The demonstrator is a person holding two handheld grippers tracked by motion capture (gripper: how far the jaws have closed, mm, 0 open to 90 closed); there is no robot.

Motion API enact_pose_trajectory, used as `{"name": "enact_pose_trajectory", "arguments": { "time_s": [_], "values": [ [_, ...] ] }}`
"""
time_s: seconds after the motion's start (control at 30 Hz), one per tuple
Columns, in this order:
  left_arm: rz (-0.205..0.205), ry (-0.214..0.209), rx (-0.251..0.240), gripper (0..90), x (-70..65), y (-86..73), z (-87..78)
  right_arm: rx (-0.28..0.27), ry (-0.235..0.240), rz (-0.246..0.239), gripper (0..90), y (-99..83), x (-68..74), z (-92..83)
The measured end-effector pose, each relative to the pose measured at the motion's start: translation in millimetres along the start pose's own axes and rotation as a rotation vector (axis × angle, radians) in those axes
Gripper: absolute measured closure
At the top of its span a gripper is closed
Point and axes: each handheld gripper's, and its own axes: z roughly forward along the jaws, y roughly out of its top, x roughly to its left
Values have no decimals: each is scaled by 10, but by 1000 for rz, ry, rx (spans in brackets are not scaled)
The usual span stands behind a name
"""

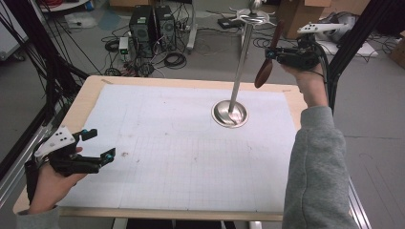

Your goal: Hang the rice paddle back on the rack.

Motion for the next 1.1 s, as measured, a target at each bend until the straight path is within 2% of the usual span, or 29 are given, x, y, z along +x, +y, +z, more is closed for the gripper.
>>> {"name": "enact_pose_trajectory", "arguments": {
  "time_s": [0.47, 0.57, 0.67, 1.1],
  "values": [
    [-2, 13, -7, 43, 18, -1, -46, -7, 5, -12, 773, 12, 31, 83],
    [-3, 9, -8, 43, 21, -8, -47, -9, 2, -8, 773, 13, 30, 84],
    [3, -13, -7, 43, 19, -18, -44, -14, 0, -8, 773, 14, 33, 88],
    [7, -6, -3, 43, 16, -26, -43, -15, 0, -9, 772, 20, 50, 136]
  ]
}}
